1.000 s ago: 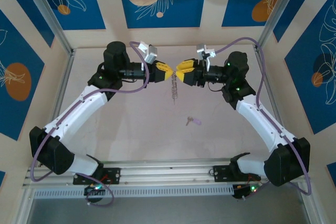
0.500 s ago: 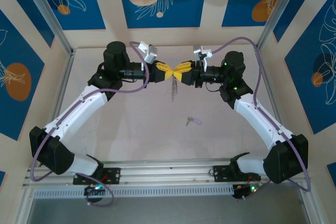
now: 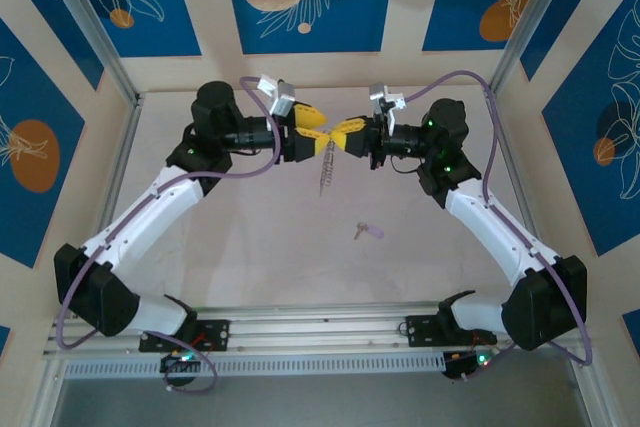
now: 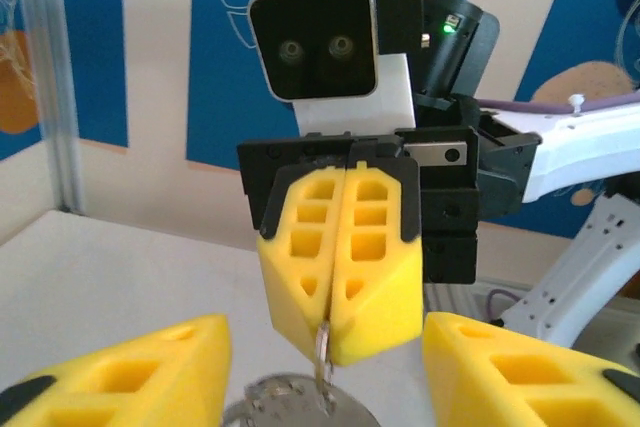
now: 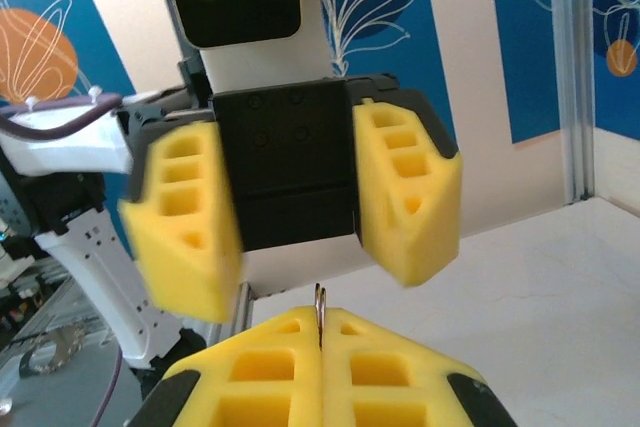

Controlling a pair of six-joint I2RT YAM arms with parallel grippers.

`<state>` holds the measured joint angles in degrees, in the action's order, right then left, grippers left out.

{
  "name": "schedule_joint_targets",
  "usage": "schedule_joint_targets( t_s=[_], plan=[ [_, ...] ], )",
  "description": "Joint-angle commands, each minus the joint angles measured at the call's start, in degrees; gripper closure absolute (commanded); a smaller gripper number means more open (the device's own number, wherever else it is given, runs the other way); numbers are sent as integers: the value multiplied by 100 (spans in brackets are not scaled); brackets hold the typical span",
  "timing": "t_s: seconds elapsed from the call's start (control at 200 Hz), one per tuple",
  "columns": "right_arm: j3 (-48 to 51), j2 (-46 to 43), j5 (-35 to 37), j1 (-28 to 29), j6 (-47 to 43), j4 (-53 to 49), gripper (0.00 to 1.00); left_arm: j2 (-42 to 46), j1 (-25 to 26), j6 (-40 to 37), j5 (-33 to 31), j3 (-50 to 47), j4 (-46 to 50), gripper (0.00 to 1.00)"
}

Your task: Put the keys on the keyring

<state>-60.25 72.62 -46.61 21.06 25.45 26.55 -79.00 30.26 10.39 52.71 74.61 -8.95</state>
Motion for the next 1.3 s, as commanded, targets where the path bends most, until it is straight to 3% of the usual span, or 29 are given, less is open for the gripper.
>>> schedule_joint_targets(
  t_s=[0.0,0.215,0.39,0.815,1.295],
  plan=[
    [217,-86,319,-119,374,612,100,350,-156,262,-300,-299,-640,39],
    [498,-237,615,-163,694,1178,100,398,-485,1181,-297,-879,-1599,37],
    [602,-349,774,-147,944,1578,100,229,-503,1861,-132,-1076,-2356,40],
    [611,-285,1100,-27,1411,2338,100,-698,-470,4465,3,-1235,-5687,52],
    [506,-14,1233,115,1589,2610,100,-1021,-156,4823,-85,-1015,-6255,55]
  ],
)
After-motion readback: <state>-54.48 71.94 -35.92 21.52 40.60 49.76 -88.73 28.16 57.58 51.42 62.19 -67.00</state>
